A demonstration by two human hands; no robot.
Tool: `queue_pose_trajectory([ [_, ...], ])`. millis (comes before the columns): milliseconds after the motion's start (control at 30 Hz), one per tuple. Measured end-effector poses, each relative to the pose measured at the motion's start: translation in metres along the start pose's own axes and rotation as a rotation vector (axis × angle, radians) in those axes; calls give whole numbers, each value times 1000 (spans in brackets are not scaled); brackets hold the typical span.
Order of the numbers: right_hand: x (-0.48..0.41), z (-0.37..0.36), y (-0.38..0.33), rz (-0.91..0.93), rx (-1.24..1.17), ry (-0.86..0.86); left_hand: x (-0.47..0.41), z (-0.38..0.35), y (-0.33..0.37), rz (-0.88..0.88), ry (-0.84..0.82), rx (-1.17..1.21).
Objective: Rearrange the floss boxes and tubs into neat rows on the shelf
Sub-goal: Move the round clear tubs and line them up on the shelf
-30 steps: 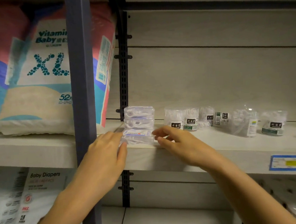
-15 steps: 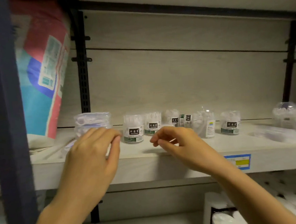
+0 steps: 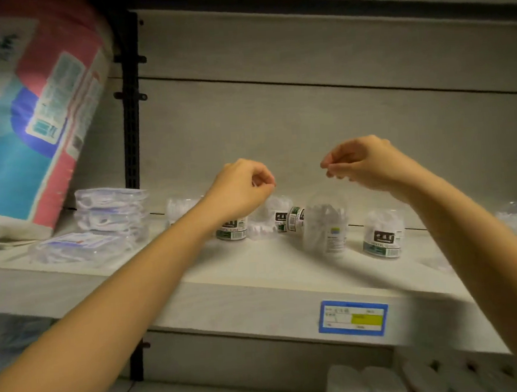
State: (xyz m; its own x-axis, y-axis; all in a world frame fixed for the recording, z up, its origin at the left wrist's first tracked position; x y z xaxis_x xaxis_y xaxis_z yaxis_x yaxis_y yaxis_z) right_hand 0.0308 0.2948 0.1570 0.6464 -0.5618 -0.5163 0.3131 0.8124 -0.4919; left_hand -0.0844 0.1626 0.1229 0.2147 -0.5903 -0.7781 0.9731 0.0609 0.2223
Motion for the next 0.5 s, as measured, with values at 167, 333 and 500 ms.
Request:
queue_pose_trajectory([
  [167,-59,-36,39,-192,260,-237,-51,-40,-25,95,-216,-63],
  [333,-78,-66,67,-322,334,-420,-69,-78,-54,157,-413,-203],
  [500,-76,-82,83,-361,390,-623,-64,-98,-68,202,-563,-242],
])
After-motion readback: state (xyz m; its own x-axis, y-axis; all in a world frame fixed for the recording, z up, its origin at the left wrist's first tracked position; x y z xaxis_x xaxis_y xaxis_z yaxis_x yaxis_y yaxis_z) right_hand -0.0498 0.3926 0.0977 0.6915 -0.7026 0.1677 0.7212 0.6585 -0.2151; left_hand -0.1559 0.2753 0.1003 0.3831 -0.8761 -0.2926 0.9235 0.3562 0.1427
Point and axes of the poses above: each hand's wrist, its own x-axis away from the middle knuckle, its own z-axis out of the back of the hand, y = z × x, the point moved 8 cm from there along -x, towards the middle knuckle, and after that the axes turned 13 degrees about -z, right-handed, at the moved point
